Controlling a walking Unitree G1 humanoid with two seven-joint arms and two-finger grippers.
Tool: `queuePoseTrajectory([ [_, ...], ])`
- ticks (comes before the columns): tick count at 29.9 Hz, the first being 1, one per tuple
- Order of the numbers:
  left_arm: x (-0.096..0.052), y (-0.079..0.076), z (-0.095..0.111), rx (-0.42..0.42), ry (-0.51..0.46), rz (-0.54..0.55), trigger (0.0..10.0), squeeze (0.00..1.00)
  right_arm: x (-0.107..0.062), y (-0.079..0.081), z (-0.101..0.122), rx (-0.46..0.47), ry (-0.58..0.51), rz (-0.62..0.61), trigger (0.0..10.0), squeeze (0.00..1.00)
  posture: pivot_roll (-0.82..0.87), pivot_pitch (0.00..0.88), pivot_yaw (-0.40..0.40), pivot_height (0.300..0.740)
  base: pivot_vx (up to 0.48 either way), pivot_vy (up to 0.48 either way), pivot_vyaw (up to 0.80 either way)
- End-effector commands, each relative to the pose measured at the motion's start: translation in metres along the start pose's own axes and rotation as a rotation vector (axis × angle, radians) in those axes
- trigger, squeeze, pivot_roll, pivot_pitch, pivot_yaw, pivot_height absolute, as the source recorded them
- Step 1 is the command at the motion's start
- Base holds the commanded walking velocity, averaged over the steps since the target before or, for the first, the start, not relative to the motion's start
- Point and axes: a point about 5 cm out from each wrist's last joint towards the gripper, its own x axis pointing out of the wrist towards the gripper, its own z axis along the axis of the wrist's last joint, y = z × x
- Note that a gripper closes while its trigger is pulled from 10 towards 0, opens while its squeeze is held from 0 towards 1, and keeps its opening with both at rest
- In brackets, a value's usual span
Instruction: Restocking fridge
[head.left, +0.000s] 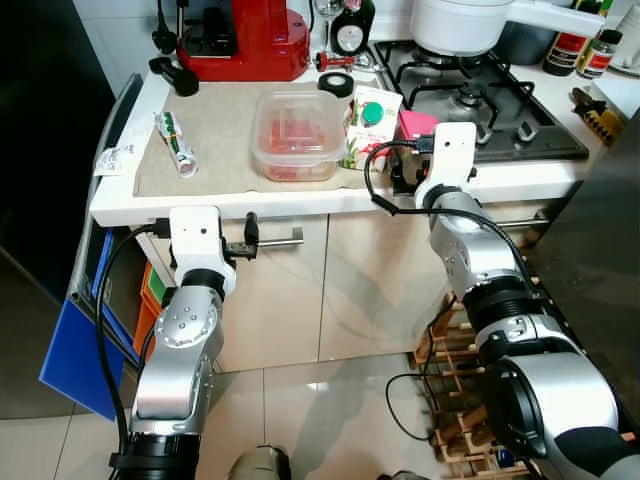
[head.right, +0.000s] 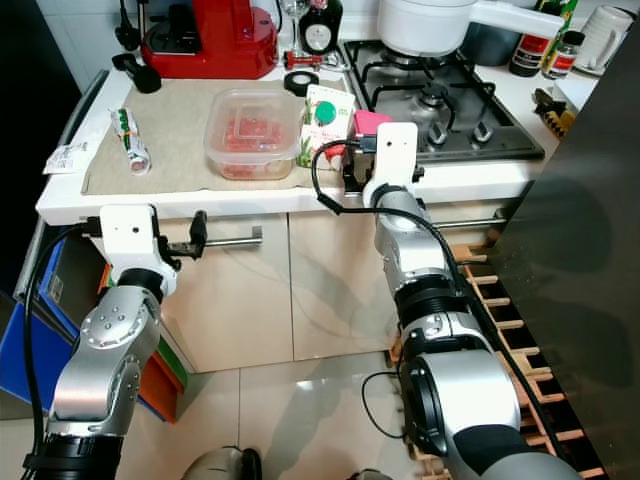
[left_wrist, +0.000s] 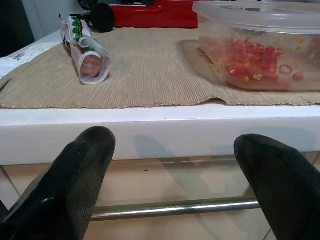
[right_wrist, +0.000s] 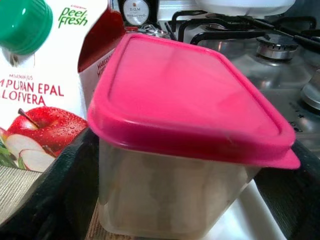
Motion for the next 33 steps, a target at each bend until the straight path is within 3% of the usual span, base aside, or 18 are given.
queuePoseTrajectory([
  [1, 0.0002, 0.0012, 0.0043, 0.009, -0.011, 0.014, 10.0, 0.0, 0.0009, -0.0015, -0.0012, 0.002, 0.011, -0.002, 10.0, 1.0, 0.12, 0.075, 0.015, 0.74, 0.0, 0.0, 0.0],
  [16, 0.0019, 0.0011, 0.0044, 0.009, -0.012, 0.008, 10.0, 0.0, 0.0006, -0.001, -0.0083, 0.034, 0.038, -0.023, 10.0, 1.0, 0.11, 0.07, 0.016, 0.74, 0.0, 0.0, 0.0],
  [17, 0.0019, 0.0011, 0.0044, 0.009, -0.012, 0.008, 10.0, 0.0, 0.0007, -0.0018, -0.0084, 0.034, 0.039, -0.026, 10.0, 0.95, 0.11, 0.071, 0.016, 0.74, 0.0, 0.0, 0.0],
  [18, 0.0019, 0.001, 0.0043, 0.009, -0.011, 0.008, 10.0, 0.0, 0.0007, -0.0032, -0.0078, 0.041, 0.032, -0.034, 3.7, 0.0, 0.11, 0.071, 0.016, 0.74, 0.0, 0.0, 0.0],
  [19, 0.0019, 0.001, 0.0042, 0.008, -0.01, 0.008, 10.0, 0.0, 0.0006, -0.0042, -0.0073, 0.046, 0.025, -0.039, 3.7, 0.0, 0.11, 0.071, 0.016, 0.74, 0.0, 0.0, 0.0],
  [20, 0.0018, 0.0008, 0.0042, 0.008, -0.01, 0.007, 10.0, 0.0, 0.0007, -0.0042, -0.0069, 0.047, 0.025, -0.035, 0.0, 0.0, 0.11, 0.072, 0.016, 0.74, 0.0, 0.0, 0.0],
  [33, 0.0027, -0.0001, 0.0021, -0.017, 0.013, 0.01, 10.0, 0.0, 0.0007, -0.0051, -0.0077, 0.049, 0.025, -0.032, 0.0, 0.0, 0.11, 0.074, 0.017, 0.74, 0.0, 0.0, 0.0],
])
